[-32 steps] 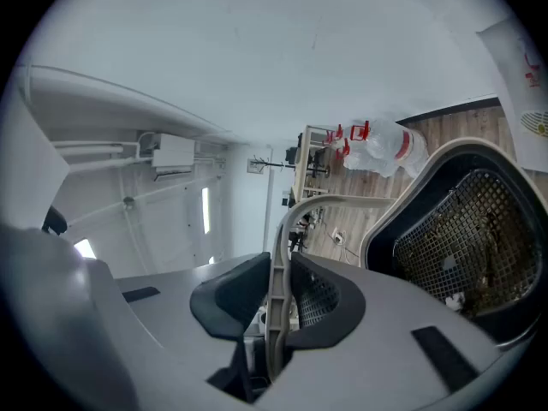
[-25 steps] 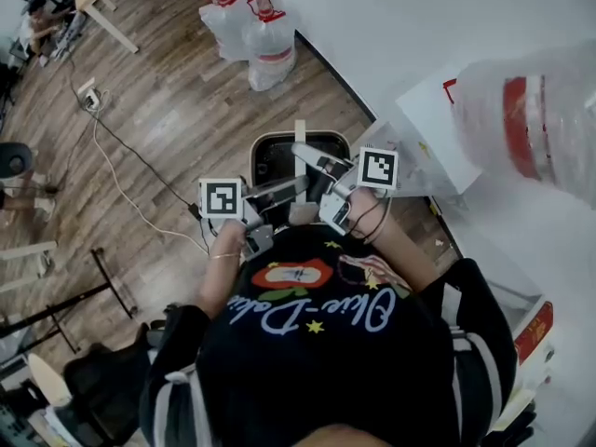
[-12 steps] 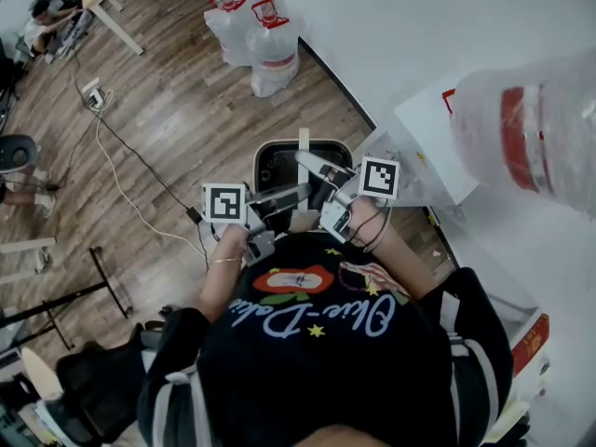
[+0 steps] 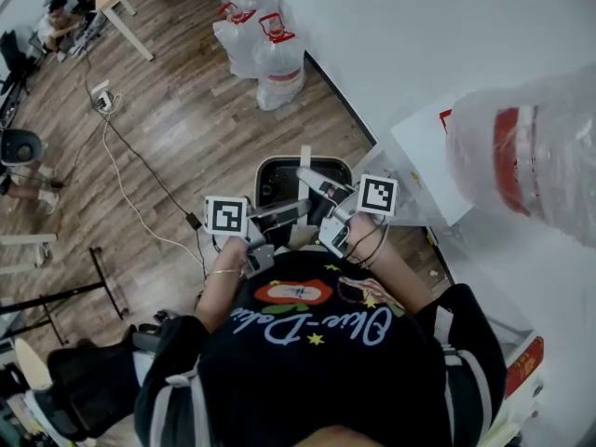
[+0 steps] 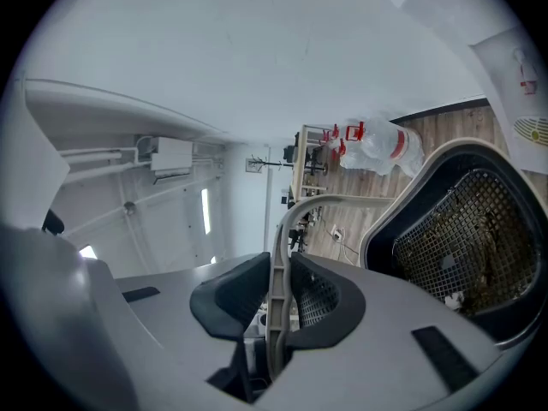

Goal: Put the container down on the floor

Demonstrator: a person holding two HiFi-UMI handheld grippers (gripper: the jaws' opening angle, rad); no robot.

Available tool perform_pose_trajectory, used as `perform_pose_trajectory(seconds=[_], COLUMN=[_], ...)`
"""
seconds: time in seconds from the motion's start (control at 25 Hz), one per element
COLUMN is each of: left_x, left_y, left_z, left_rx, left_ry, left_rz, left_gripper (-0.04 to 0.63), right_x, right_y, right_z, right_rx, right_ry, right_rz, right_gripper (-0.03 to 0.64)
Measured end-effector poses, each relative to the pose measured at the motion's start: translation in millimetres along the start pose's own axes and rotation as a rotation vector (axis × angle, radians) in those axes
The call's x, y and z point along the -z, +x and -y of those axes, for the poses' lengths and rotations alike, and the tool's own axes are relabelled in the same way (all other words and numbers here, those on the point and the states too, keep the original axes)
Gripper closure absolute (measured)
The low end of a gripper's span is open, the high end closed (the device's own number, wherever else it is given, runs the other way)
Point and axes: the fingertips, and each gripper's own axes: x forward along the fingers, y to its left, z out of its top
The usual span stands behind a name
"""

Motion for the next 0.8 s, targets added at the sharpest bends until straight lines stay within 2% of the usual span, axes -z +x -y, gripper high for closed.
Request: perform_pose_trajectory(seconds=[0.16, 0.48, 0.8], left_x=[-1.0, -0.2, -3.6], left_y=[-0.2, 4.4, 2.2], left_z=[-2.1, 2.1, -1.0], left_rx=[-0.020, -0.010, 0.015], left_ry=[0.033, 0.039, 0.034], left_rz=[0.011, 0.056, 0.019], left_gripper=[0.545, 0.545, 0.546], right_x=[0.2, 1.1, -0.8], right_y=[-0.5, -0.3, 1.6], right_z=[-0.4, -2.5, 1.6], right_rx=[0.000, -0.010, 0.014], right_ry=[0.000, -0.011, -0.004], right_rz=[-0.016, -0.059, -0.018], right_gripper=[0.548, 0.548, 0.548])
